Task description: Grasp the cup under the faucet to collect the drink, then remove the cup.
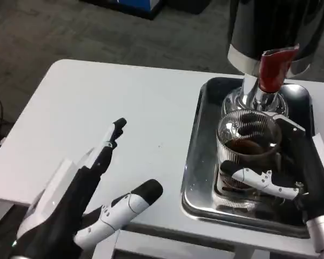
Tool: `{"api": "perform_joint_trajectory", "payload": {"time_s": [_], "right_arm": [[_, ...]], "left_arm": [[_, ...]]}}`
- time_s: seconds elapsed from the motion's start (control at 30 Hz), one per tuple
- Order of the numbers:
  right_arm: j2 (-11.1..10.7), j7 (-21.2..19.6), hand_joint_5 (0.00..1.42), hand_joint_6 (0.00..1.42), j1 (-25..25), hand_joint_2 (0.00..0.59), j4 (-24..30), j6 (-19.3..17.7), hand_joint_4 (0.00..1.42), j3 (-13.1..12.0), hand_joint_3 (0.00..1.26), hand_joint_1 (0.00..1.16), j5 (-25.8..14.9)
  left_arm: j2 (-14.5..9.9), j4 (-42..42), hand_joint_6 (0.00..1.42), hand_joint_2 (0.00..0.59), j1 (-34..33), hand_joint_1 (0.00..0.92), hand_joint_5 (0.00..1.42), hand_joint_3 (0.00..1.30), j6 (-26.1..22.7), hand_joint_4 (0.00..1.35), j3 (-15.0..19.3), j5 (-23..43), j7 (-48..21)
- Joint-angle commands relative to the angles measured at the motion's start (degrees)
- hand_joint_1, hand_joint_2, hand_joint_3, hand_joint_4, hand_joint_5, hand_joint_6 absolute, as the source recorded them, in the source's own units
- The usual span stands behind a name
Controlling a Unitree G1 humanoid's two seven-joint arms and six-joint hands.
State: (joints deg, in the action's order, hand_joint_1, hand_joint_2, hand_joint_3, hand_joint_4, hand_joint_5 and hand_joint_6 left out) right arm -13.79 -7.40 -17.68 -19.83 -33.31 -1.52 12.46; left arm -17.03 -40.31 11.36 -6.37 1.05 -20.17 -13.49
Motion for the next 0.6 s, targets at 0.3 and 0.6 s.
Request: {"api": "perform_joint_trajectory", "payload": {"time_s": [0.3,0.6], "right_arm": [[0.4,-2.6,0.71,0.58,1.8,0.154,2.3,-1.7,0.62,-0.8,0.59,0.87,1.6],[0.2,-1.9,0.71,0.59,3.0,0.152,5.5,-1.6,0.62,-1.3,0.59,0.87,0.9]], "left_arm": [[-0.2,0.5,0.00,0.052,0.8,0.000,0.05,0.01,0.6,0.00,0.2,0.7,0.0],[-0.3,0.5,0.00,0.052,0.8,0.000,0.05,0.01,0.6,0.00,0.2,0.7,0.0]]}}
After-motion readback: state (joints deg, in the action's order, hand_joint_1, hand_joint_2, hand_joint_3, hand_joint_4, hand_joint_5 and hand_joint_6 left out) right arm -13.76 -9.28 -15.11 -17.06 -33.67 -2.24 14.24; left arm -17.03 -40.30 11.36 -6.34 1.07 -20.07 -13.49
